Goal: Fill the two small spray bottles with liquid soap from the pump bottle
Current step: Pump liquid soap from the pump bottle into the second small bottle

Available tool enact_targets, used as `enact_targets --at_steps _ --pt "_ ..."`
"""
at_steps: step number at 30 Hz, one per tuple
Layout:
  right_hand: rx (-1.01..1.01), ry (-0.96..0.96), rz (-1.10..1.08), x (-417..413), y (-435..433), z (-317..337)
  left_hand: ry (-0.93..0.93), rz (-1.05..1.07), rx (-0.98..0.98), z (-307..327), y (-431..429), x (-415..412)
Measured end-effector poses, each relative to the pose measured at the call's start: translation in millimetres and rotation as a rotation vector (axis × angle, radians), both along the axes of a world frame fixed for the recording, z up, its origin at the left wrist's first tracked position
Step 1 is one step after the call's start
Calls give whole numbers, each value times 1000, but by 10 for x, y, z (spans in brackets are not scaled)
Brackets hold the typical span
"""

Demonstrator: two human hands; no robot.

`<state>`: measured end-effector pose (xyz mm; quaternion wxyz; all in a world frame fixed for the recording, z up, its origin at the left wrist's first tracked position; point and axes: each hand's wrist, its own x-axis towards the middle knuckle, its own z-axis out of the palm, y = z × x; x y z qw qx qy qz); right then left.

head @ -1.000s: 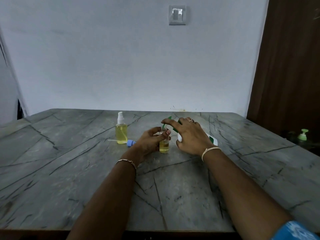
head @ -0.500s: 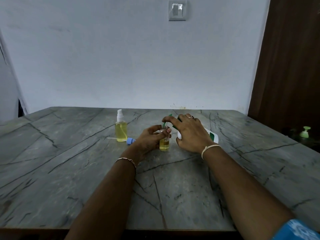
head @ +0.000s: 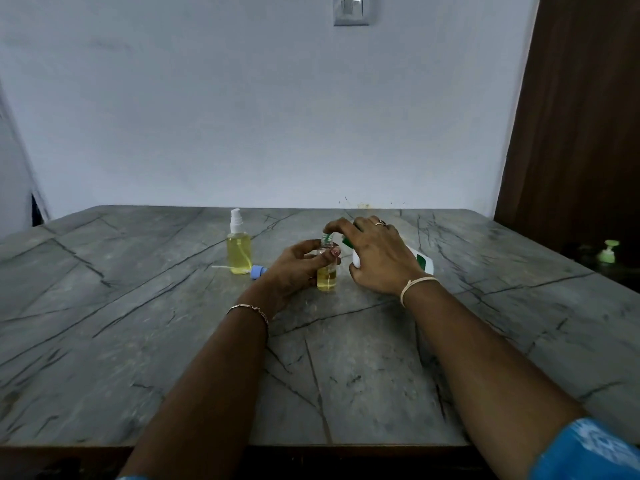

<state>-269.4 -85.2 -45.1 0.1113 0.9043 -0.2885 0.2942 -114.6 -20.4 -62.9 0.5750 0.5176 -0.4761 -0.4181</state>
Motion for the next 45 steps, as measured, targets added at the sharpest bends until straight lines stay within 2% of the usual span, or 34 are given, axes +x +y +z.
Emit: enact_targets --at_steps 7,17,20,23,26,33,45 --pt "-52 23 -10 -34 -22 -31 7 -10 1 -9 16 4" --pt "-12 -2 -9 5 -16 -10 2 -17 4 -4 11 9" --pt "-12 -5 -16 6 -25 -24 -58 31 -50 -58 -33 27" --pt "-18 19 -15 -14 -38 -35 -206 84 -113 -100 -56 46" --pt "-49 38 -22 -35 -31 -37 -361 83 -94 -125 -72 74" --pt "-29 18 -26 -6 8 -22 -523 101 -82 -105 -33 71" --pt "-131 51 -57 -13 -27 -55 -548 100 -78 -167 -104 135"
